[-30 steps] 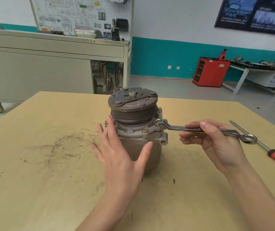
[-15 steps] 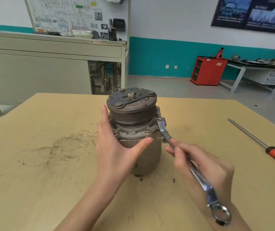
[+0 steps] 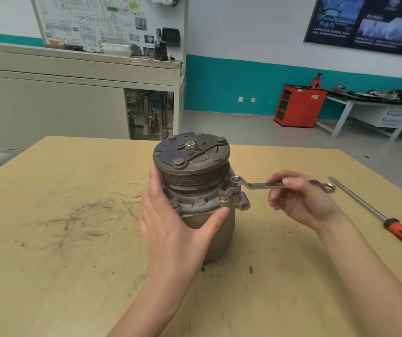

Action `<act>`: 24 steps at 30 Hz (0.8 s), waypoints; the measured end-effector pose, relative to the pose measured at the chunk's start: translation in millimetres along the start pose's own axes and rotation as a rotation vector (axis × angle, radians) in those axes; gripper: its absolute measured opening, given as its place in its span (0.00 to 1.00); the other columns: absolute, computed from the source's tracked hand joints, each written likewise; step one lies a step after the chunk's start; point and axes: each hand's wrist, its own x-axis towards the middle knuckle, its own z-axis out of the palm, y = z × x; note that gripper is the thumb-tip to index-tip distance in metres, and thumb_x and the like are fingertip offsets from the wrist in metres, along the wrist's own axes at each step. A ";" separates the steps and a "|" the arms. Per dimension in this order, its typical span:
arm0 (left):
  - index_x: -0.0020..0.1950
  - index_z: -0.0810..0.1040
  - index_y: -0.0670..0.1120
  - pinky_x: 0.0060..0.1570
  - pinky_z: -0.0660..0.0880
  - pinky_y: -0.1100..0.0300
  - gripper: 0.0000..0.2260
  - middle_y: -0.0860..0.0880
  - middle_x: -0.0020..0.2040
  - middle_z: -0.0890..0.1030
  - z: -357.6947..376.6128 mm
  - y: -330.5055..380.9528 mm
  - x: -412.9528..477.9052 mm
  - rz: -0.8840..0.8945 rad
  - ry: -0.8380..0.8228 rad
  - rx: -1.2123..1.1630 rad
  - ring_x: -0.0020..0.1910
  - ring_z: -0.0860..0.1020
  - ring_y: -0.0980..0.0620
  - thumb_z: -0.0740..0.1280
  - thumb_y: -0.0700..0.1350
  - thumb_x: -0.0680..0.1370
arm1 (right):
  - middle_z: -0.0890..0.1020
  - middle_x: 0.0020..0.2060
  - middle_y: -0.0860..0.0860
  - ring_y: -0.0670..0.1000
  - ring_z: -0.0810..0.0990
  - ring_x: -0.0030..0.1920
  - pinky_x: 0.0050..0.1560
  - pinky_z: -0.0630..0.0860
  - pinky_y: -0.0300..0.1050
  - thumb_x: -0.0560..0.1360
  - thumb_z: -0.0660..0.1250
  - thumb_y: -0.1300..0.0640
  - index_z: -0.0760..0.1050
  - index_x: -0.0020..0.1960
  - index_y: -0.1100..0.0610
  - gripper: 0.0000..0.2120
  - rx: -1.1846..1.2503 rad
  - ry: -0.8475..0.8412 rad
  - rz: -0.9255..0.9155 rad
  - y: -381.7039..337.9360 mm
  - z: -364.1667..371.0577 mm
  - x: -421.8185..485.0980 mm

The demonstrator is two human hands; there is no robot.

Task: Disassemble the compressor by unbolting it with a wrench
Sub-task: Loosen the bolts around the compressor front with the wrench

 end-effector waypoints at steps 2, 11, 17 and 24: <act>0.75 0.46 0.65 0.71 0.61 0.45 0.49 0.54 0.73 0.61 -0.1 0.5 0.2 0.004 0.007 -0.006 0.73 0.63 0.52 0.72 0.71 0.63 | 0.80 0.24 0.53 0.49 0.77 0.24 0.26 0.74 0.35 0.53 0.82 0.50 0.84 0.35 0.58 0.17 0.070 -0.071 0.096 1.0 -5.6 21.5; 0.76 0.46 0.64 0.70 0.62 0.43 0.48 0.52 0.73 0.63 -1.4 -1.1 -0.6 0.003 0.003 0.019 0.72 0.62 0.52 0.69 0.68 0.62 | 0.79 0.23 0.51 0.49 0.78 0.25 0.27 0.73 0.36 0.80 0.60 0.54 0.82 0.32 0.55 0.21 -0.010 0.289 -0.315 -2.9 28.9 4.0; 0.75 0.46 0.64 0.70 0.61 0.47 0.48 0.52 0.73 0.62 -0.7 -1.8 -0.8 0.005 0.005 0.026 0.72 0.62 0.51 0.70 0.68 0.63 | 0.85 0.38 0.46 0.48 0.85 0.36 0.38 0.79 0.38 0.77 0.64 0.44 0.81 0.45 0.53 0.13 -0.498 0.372 -0.670 4.8 61.2 -55.8; 0.77 0.44 0.60 0.71 0.61 0.48 0.50 0.50 0.74 0.61 -1.5 -2.4 -1.1 0.007 -0.014 0.018 0.73 0.61 0.52 0.70 0.68 0.64 | 0.85 0.38 0.52 0.46 0.84 0.37 0.36 0.79 0.38 0.78 0.63 0.51 0.81 0.45 0.66 0.18 -1.052 0.451 -0.973 27.2 77.3 -70.0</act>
